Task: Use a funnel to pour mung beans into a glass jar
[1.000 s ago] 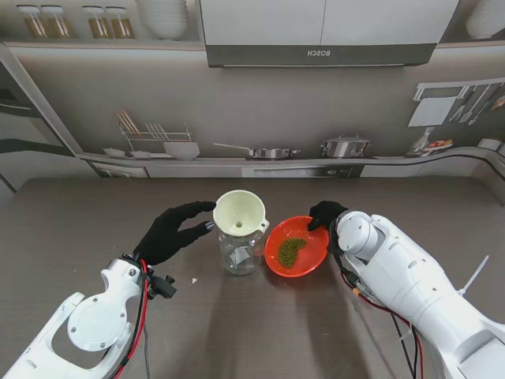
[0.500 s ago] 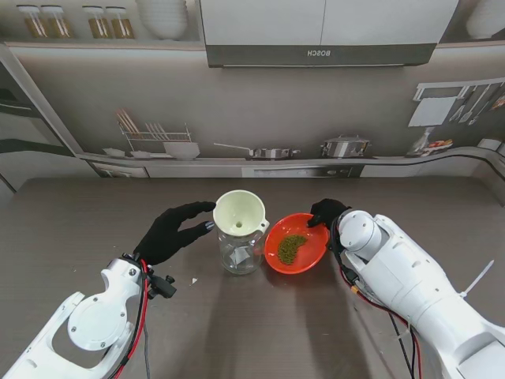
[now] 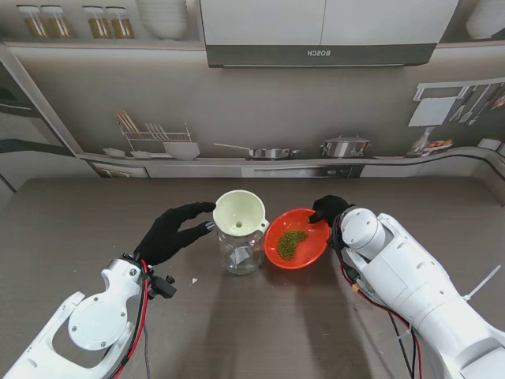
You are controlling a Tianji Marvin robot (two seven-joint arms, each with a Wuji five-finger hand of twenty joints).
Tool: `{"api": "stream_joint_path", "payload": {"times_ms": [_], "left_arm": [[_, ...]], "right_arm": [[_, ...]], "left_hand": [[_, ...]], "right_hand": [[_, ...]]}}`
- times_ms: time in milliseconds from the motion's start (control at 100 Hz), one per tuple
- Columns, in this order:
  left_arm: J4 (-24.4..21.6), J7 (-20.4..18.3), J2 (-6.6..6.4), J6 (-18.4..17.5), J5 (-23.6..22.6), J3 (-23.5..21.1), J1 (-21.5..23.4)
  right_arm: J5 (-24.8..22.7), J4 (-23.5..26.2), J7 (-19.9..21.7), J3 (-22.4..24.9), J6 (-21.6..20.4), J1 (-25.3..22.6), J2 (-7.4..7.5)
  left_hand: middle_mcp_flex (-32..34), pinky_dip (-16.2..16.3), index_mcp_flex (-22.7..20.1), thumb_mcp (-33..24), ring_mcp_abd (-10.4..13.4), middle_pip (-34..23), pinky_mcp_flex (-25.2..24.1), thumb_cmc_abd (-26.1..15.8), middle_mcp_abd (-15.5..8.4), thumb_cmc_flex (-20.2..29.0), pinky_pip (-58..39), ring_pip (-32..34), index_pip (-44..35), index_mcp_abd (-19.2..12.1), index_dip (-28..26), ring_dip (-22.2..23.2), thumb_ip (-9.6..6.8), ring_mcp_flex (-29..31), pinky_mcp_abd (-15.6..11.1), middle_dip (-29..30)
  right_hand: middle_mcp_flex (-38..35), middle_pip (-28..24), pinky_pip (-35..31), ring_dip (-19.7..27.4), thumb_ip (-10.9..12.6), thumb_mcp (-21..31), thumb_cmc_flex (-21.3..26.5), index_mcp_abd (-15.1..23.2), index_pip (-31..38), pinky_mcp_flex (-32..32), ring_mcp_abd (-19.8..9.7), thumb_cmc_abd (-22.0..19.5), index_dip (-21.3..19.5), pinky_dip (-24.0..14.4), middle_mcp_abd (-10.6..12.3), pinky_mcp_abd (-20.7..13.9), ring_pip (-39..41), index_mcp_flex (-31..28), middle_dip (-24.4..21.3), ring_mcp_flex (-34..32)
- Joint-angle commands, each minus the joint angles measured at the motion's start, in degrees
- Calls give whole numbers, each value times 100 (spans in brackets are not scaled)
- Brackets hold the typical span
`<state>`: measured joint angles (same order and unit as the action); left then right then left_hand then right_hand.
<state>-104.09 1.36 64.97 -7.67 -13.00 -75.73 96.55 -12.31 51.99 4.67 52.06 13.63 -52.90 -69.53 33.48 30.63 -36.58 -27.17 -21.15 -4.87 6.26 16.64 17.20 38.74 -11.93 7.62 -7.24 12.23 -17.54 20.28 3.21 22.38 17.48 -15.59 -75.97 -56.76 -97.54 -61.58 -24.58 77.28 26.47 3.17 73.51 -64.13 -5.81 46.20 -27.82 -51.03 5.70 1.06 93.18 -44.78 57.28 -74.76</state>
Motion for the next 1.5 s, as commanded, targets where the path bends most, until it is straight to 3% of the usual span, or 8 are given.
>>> {"api": "stream_joint_path", "payload": {"times_ms": [0,830,1490], "left_arm": [[8,-106,27,22,22,3,9],[47,-65,34,-54,24,-64,32],[67,-48,37,-113,36,-101,54]], "right_arm": [[1,170,81,52,30,-8,-13],[-369,1256,111,695,662,-122,180],[-466,1853,-81,820,1144,86,137]], "left_hand": [[80,57,-27,96,-17,96,-26,-232,4,168,142,3,-5,0,-6,38,-161,12,5,41],[85,58,-12,99,-19,97,-25,-240,11,175,141,4,2,-1,-2,41,-162,19,3,41],[88,57,-12,92,-21,96,-23,-246,4,176,142,4,3,1,-1,41,-161,21,-1,41]], "right_hand": [[-512,64,-689,-129,86,699,446,497,353,-312,-711,-321,-265,-109,-154,-708,492,-384,-76,-99],[-489,65,-738,-148,97,682,521,386,339,-318,-697,-311,-282,-104,-210,-675,529,-355,-59,-99],[-448,61,-769,-153,106,671,578,324,327,-321,-693,-304,-285,-95,-263,-650,543,-323,-34,-99]]}}
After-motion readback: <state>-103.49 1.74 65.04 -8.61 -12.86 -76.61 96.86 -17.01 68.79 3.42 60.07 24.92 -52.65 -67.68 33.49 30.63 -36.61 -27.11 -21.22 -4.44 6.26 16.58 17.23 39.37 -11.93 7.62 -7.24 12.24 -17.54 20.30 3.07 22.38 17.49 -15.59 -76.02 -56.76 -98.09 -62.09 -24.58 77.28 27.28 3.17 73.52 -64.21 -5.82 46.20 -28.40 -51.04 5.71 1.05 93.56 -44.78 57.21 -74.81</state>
